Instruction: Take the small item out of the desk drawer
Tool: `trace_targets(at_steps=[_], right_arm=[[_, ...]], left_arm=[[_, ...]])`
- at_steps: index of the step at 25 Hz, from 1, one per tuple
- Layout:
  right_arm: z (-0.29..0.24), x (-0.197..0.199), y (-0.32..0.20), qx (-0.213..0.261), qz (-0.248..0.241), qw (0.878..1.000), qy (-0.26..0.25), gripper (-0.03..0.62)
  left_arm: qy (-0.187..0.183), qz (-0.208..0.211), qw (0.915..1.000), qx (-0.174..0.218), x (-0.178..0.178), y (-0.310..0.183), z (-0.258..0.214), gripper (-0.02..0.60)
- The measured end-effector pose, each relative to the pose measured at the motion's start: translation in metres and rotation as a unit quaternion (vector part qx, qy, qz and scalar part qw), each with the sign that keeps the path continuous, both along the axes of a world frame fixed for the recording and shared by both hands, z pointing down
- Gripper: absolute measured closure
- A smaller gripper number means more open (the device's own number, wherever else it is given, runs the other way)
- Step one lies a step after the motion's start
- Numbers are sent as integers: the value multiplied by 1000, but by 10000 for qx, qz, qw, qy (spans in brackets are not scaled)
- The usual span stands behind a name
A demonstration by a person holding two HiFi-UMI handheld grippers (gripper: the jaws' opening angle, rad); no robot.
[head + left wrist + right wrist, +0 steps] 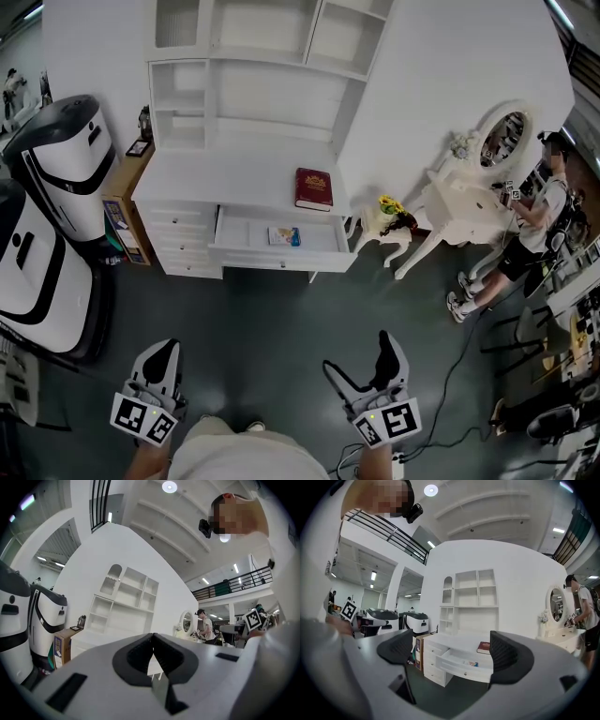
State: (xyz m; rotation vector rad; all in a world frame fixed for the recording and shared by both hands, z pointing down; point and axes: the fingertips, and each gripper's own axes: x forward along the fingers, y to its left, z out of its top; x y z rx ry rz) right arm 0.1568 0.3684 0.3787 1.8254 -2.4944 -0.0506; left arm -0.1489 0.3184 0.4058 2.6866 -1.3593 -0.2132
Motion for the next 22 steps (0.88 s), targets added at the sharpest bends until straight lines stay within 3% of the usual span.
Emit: trace_targets(at_steps=[7, 12, 17, 22], right_arm=[[12, 7, -12, -125, -73, 9999, -49, 95], [18, -1, -40, -227, -158, 9996, 71, 95], [31, 5, -90, -420, -33, 9990, 164, 95], [24, -1, -183, -546, 24, 9980, 320, 95]], left_arm=[[-97, -102, 9999, -84, 2, -8, 4, 566], [-91, 65, 9997, -239, 12, -38, 21, 566], [99, 314, 9988, -359, 34, -104, 37, 566], [287, 592, 9976, -230, 49, -206, 27, 566]])
